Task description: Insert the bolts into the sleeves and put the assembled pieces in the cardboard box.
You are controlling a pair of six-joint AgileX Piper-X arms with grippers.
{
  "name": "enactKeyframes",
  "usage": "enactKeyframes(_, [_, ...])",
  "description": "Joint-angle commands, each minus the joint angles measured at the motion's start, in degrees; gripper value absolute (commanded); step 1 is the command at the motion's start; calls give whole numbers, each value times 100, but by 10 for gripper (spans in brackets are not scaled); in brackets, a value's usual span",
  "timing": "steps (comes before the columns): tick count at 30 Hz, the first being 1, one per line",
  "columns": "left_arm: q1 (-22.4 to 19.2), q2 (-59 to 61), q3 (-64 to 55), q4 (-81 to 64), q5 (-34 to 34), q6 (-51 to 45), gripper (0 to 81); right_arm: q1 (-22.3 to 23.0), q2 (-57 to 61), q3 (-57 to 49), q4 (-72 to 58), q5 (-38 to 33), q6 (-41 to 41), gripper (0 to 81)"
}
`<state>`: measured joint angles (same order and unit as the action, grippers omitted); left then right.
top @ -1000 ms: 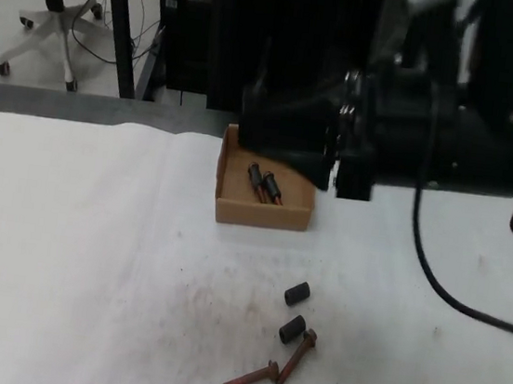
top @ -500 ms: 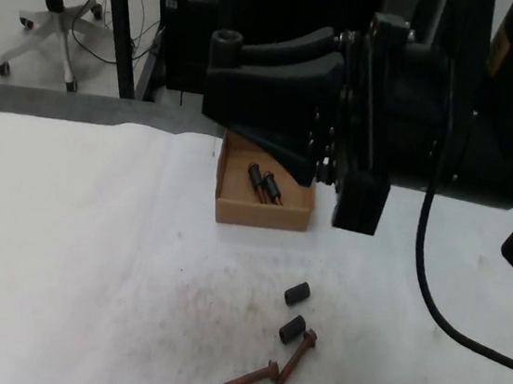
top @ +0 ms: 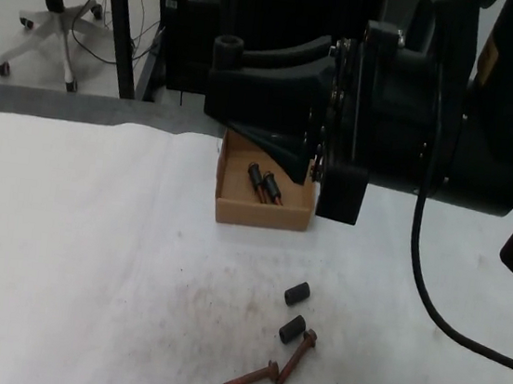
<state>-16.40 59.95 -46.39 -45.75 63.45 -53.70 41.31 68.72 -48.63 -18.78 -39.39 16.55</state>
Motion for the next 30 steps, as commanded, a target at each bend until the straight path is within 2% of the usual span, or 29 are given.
enactKeyframes(1, [11,18,28,287,76,364,3,11,-23,-27,-36,11,49,8])
enactKeyframes(7, [11,24,25,906,36,1009,3,11,-37,-27,-36,-1,63,8])
enactKeyframes(30, [11,41,25,1256,342,1121,3,11,-37,-41,-36,-1,189,8])
